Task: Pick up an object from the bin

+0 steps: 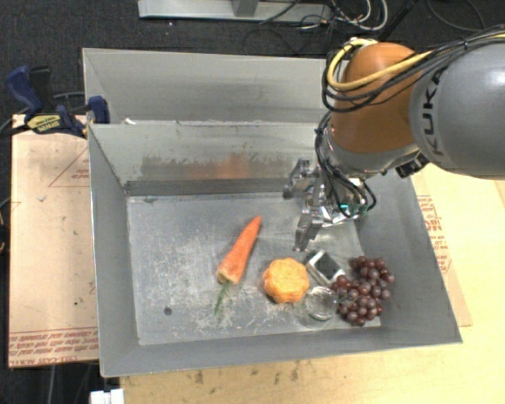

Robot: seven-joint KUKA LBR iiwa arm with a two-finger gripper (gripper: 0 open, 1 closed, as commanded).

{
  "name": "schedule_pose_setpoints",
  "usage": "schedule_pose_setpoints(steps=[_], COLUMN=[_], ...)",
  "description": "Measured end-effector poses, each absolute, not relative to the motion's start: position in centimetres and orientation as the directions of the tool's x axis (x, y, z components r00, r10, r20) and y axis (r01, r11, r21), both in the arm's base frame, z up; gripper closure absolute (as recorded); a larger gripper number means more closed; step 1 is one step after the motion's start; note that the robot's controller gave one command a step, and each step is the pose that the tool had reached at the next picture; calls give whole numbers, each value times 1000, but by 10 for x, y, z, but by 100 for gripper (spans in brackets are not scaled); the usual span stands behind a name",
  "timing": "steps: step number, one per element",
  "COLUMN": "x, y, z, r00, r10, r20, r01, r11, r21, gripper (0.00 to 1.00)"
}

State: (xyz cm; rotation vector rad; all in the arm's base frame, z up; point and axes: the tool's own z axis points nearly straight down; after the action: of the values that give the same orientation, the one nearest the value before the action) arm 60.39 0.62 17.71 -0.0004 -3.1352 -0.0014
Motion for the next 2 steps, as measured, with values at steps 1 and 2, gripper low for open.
schedule_pose_setpoints(steps=[1,2], x=[606,599], y=[6,34], z=[182,141], r00=[-1000,-985], r10=[0,-173], r20=[-1,-9], r01=[0,-173], r11=[1000,985], r21=[1,-2], gripper=[0,0])
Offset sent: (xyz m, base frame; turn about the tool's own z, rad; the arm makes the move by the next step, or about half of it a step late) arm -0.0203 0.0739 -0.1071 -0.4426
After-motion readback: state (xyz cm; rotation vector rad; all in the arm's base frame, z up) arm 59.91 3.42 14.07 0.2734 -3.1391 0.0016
